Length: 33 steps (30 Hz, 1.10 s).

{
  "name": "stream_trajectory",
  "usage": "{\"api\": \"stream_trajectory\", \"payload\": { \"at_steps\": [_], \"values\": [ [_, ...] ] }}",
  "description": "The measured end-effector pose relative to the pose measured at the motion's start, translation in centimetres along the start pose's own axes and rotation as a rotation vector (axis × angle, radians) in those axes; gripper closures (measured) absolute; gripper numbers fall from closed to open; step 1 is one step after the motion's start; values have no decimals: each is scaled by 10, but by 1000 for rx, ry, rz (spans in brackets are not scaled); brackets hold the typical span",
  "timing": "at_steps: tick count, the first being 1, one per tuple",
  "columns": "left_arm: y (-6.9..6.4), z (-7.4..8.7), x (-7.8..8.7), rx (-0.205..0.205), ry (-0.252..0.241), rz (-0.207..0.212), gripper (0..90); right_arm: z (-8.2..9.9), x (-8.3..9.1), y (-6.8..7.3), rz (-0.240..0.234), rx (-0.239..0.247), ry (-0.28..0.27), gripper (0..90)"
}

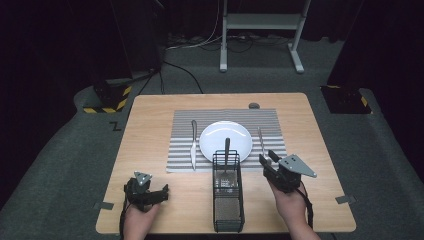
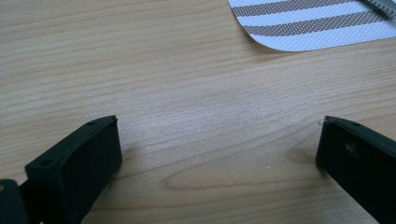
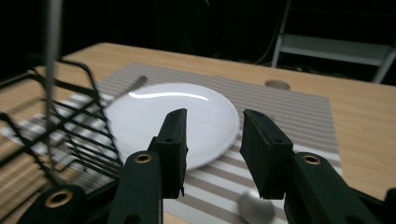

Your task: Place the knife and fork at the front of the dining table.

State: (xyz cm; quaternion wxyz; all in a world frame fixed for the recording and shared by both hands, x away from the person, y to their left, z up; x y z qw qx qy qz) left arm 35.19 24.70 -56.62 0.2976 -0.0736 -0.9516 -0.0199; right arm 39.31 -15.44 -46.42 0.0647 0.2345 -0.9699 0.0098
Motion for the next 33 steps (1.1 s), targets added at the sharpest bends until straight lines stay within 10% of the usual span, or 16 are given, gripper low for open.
{"api": "stream_trajectory", "payload": {
  "at_steps": [19,33],
  "values": [
    [0,0,0,0,0,1,1,-50,-42,71,-191,-48,-112,604],
    [0,0,0,0,-1,2,1,-45,-64,76,-241,-70,-63,796]
  ]
}}
Point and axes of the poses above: each handheld gripper's, and its own axes: x roughly backward along the jaws, z roughly out of its underside, y roughly to its left, the point moved 5 cm from there along -x, roughly forward along the jaws, and after that the axes turned 10 degrees about -y, right-handed, at the moved point
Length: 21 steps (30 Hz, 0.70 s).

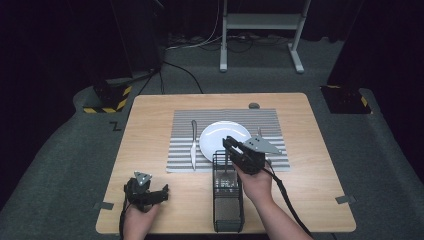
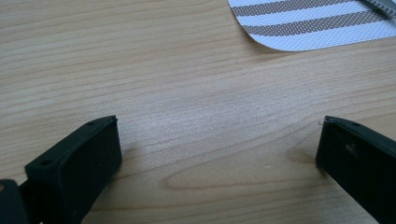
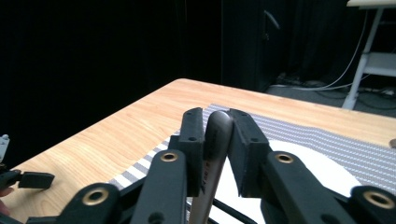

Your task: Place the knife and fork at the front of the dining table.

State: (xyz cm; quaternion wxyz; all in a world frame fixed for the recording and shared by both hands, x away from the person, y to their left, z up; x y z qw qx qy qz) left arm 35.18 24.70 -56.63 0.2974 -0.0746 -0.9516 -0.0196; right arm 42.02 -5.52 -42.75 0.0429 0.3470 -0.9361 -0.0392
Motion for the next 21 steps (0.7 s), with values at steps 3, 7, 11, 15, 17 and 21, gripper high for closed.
{"api": "stream_trajectory", "payload": {
  "at_steps": [3,7,11,15,17,21],
  "values": [
    [0,0,0,-1,0,-1,1,-1,3,2,-10,8,-9,833],
    [0,0,0,1,0,-1,1,-5,6,4,-43,-19,-38,860],
    [0,0,0,2,-1,-2,2,-12,10,8,-56,-1,-67,870],
    [0,0,0,0,0,-3,2,-20,17,14,-80,4,-97,871],
    [0,0,0,0,0,-3,2,-27,22,18,-87,10,-121,871],
    [0,0,0,1,0,-2,2,-42,32,26,-102,16,-169,871]
  ]
}}
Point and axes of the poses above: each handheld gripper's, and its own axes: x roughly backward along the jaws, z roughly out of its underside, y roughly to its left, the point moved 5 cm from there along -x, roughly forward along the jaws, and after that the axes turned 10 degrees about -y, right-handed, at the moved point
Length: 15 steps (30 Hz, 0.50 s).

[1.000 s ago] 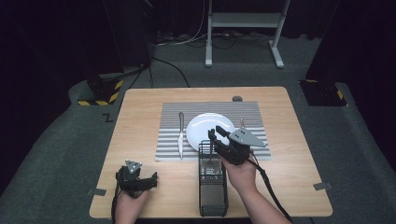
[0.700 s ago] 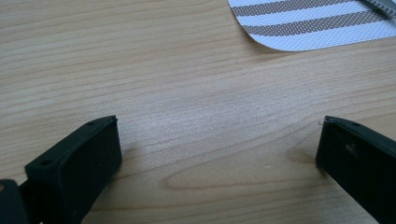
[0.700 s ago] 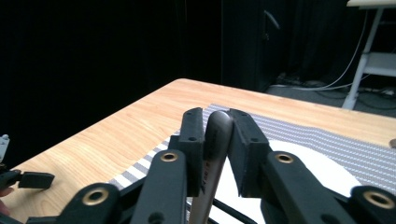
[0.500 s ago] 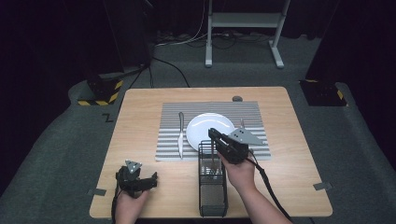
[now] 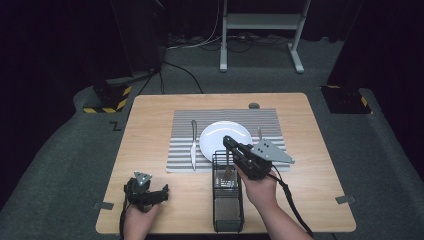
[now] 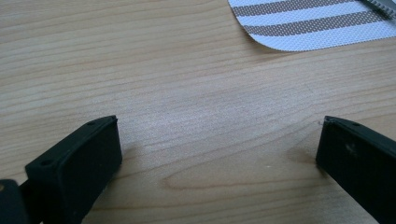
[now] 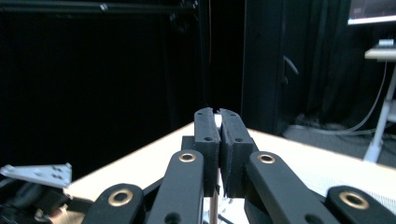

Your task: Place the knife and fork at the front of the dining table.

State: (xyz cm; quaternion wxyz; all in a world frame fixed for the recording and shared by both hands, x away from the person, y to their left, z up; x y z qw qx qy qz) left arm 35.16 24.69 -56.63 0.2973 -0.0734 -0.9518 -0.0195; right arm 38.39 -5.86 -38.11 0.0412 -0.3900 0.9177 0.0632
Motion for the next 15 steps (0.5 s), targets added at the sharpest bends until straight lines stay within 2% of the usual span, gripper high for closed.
{"api": "stream_trajectory", "payload": {
  "at_steps": [8,15],
  "values": [
    [0,0,0,-1,1,0,1,-33,13,16,-19,46,-78,871],
    [0,0,0,0,1,-1,0,-52,25,13,-5,45,-119,872]
  ]
}}
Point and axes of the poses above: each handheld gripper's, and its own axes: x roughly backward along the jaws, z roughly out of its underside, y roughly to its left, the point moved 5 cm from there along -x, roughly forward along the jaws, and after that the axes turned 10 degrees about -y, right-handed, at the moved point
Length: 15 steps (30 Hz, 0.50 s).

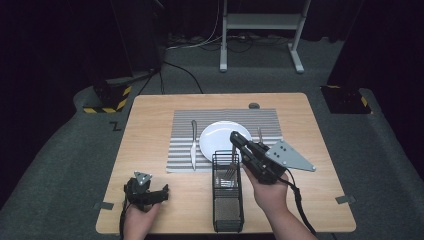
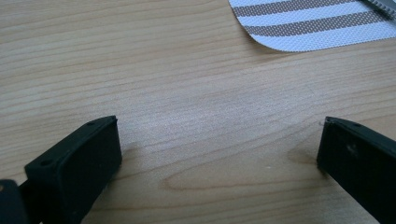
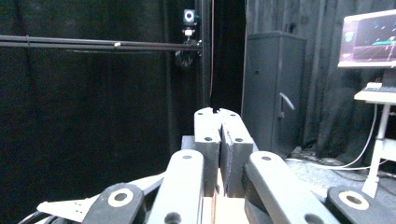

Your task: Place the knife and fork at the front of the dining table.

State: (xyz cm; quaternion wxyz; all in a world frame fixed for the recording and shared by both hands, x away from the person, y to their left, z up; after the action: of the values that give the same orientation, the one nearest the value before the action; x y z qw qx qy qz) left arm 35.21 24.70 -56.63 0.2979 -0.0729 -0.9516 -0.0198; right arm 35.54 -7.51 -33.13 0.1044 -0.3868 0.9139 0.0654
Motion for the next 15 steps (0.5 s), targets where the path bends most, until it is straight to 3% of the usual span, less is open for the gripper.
{"api": "stream_trajectory", "payload": {
  "at_steps": [7,15],
  "values": [
    [0,0,0,0,1,-1,0,-20,12,-13,40,19,-40,872],
    [0,0,0,0,0,-1,0,-36,28,-33,89,-2,-84,873]
  ]
}}
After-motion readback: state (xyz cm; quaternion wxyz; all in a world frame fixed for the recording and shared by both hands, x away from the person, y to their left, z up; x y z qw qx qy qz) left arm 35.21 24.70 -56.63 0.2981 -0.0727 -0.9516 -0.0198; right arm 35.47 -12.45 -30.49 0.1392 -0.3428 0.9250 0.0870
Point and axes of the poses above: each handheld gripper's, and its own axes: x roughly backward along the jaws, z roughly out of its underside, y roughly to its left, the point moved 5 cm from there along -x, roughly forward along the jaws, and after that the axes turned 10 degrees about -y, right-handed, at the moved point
